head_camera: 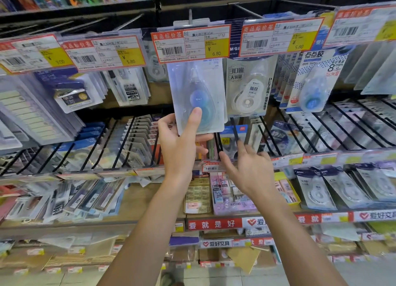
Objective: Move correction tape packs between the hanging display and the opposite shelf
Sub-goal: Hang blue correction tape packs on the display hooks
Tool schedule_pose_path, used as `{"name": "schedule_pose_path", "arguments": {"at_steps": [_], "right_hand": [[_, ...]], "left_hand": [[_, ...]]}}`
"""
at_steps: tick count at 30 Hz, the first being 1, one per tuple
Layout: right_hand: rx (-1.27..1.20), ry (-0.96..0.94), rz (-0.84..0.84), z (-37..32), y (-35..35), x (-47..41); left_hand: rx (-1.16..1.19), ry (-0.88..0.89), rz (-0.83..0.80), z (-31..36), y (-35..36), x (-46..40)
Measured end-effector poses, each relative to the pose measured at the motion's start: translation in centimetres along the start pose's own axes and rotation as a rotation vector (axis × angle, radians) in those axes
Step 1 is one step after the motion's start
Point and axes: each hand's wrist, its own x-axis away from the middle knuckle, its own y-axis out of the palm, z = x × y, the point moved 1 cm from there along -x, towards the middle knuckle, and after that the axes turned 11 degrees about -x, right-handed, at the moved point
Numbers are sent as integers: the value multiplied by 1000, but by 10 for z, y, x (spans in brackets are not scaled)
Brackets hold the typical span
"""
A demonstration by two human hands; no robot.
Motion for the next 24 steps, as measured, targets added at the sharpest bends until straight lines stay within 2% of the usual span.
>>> {"name": "schedule_pose_path", "arguments": {"at_steps": [13, 24], "right_hand": [[6, -1, -30, 0, -4, 0], [-9, 12, -64, -2, -9, 1]], "left_hand": [[-156, 52, -46, -6, -7, 2], [-236, 2, -80, -5, -28, 0]]}}
